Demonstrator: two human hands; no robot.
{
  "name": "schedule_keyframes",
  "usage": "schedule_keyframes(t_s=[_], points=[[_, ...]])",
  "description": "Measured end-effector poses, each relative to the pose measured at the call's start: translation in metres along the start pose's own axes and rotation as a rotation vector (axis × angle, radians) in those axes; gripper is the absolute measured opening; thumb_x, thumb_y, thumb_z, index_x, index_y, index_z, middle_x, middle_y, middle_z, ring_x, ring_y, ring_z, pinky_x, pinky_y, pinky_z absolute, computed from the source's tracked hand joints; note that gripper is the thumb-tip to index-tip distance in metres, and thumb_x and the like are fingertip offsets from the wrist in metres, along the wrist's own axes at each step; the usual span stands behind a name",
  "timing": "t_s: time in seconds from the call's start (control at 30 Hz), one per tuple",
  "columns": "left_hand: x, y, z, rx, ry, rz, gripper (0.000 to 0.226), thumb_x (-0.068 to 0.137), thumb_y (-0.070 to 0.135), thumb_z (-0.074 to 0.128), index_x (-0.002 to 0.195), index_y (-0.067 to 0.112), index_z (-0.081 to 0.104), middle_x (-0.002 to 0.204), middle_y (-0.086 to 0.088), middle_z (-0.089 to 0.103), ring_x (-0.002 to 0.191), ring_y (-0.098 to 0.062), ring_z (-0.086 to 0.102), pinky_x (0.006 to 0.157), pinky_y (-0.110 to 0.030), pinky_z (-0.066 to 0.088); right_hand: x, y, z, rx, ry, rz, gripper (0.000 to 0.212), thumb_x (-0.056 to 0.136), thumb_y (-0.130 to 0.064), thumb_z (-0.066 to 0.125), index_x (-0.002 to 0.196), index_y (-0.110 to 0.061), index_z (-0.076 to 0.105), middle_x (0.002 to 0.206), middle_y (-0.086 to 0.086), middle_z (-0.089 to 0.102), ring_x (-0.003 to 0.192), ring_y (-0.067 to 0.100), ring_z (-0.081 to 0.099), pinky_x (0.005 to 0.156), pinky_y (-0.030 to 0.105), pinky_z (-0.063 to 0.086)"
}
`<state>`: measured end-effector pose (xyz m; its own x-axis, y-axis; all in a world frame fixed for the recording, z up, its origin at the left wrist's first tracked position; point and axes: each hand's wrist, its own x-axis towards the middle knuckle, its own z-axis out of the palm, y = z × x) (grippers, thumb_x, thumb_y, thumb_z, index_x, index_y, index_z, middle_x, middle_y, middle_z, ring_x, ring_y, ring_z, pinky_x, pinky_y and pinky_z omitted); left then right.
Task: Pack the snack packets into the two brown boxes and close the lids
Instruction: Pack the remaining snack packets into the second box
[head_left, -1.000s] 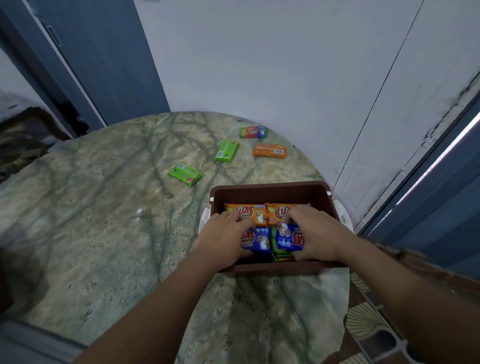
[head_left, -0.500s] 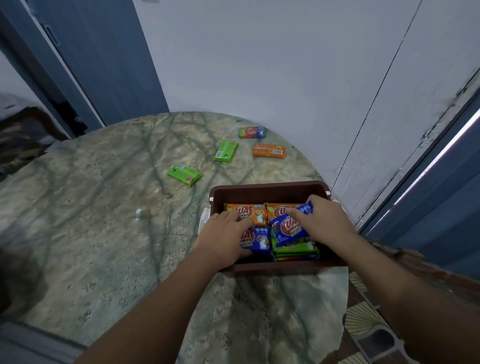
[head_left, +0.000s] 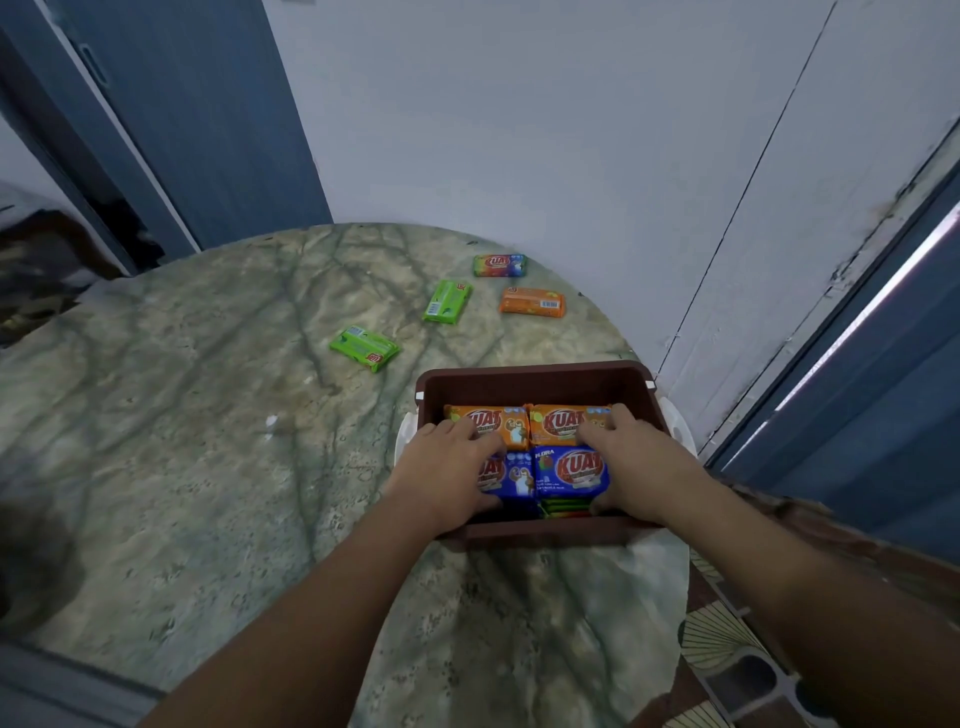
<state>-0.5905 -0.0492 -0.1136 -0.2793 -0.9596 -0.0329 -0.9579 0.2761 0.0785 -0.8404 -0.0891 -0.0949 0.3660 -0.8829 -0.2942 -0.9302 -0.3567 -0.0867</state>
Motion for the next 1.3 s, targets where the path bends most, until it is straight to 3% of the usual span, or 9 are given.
schedule_keyframes(t_s=[0.27,0.33,0.43,0.53,0.67,0.8,1.03,1.17,1.3], points=[[0.0,-0.002,0.002,-0.074,0.054,-0.013,0.077,0.069,0.083,0.065,0.132,0.04,0.051,0.122,0.007,0.05,0.111,-0.015,0.046,0.096,-0.033,0.04,-0.003,0.0,0.003,0.038,0.105,-0.022,0.092,0.069,-0.068,0.081,0.142,-0.031,0.039,0.136,0.0,0.038,0.122,0.019,0.041,0.095,0.039,0.052],[-0.003,-0.002,0.003,-0.182,0.152,-0.043,0.08,0.069,0.084,0.064,0.132,0.036,0.053,0.118,0.008,0.046,0.108,-0.013,0.042,0.092,-0.031,0.043,-0.008,0.001,0.005,0.102,0.229,-0.024,0.082,0.075,-0.075,0.07,0.14,-0.03,0.047,0.129,-0.003,0.043,0.116,0.015,0.042,0.091,0.034,0.05],[-0.007,-0.003,0.004,-0.275,0.292,-0.07,0.069,0.076,0.073,0.067,0.128,0.028,0.055,0.118,0.005,0.04,0.11,-0.015,0.038,0.092,-0.03,0.044,-0.015,0.007,0.009,0.114,0.561,-0.022,0.053,0.088,-0.061,0.067,0.127,-0.026,0.06,0.115,-0.002,0.051,0.105,0.015,0.046,0.085,0.034,0.048],[-0.008,-0.001,0.005,-0.201,0.405,-0.14,0.069,0.078,0.067,0.068,0.13,0.025,0.052,0.125,-0.004,0.039,0.114,-0.023,0.037,0.1,-0.037,0.04,-0.013,0.011,0.014,0.18,0.766,0.185,0.049,0.089,-0.047,0.07,0.13,-0.022,0.056,0.119,0.009,0.049,0.108,0.028,0.046,0.088,0.042,0.044],[-0.005,-0.003,0.007,-0.228,0.347,-0.427,0.086,0.086,0.061,0.066,0.149,0.011,0.035,0.144,-0.019,0.035,0.13,-0.035,0.033,0.11,-0.045,0.029,0.001,0.021,0.011,0.561,0.43,0.456,0.069,0.093,-0.045,0.068,0.147,-0.018,0.035,0.139,0.017,0.042,0.125,0.037,0.048,0.097,0.048,0.046],[0.008,-0.013,0.003,-0.621,0.162,-0.595,0.092,0.094,0.05,0.064,0.158,0.013,0.011,0.151,-0.022,0.032,0.139,-0.039,0.038,0.11,-0.054,0.039,0.014,0.026,0.006,0.67,0.301,0.493,0.048,0.097,-0.04,0.062,0.134,-0.02,0.04,0.13,0.014,0.052,0.112,0.034,0.06,0.087,0.047,0.053],[0.038,-0.02,0.002,-0.689,0.156,-0.844,0.042,0.104,0.039,0.049,0.128,0.005,0.045,0.128,-0.023,0.06,0.118,-0.041,0.057,0.093,-0.044,0.045,0.039,0.043,0.003,0.601,0.257,0.454,0.033,0.098,-0.026,0.057,0.127,-0.017,0.042,0.121,0.014,0.062,0.106,0.035,0.062,0.076,0.038,0.045],[0.038,-0.014,0.009,-0.572,0.209,-0.906,0.036,0.106,0.034,0.044,0.126,0.005,0.049,0.121,-0.024,0.063,0.115,-0.044,0.059,0.081,-0.041,0.039,0.054,0.053,-0.005,0.632,0.232,0.359,0.035,0.1,-0.026,0.057,0.13,-0.019,0.042,0.12,0.011,0.063,0.104,0.031,0.063,0.072,0.035,0.042],[0.039,-0.01,0.007,-0.529,0.232,-0.978,0.035,0.106,0.032,0.044,0.123,0.002,0.052,0.121,-0.026,0.062,0.114,-0.045,0.058,0.091,-0.047,0.045,0.072,0.059,-0.012,0.645,0.199,0.272,0.035,0.098,-0.027,0.059,0.128,-0.02,0.042,0.12,0.01,0.063,0.102,0.03,0.064,0.072,0.036,0.043]])
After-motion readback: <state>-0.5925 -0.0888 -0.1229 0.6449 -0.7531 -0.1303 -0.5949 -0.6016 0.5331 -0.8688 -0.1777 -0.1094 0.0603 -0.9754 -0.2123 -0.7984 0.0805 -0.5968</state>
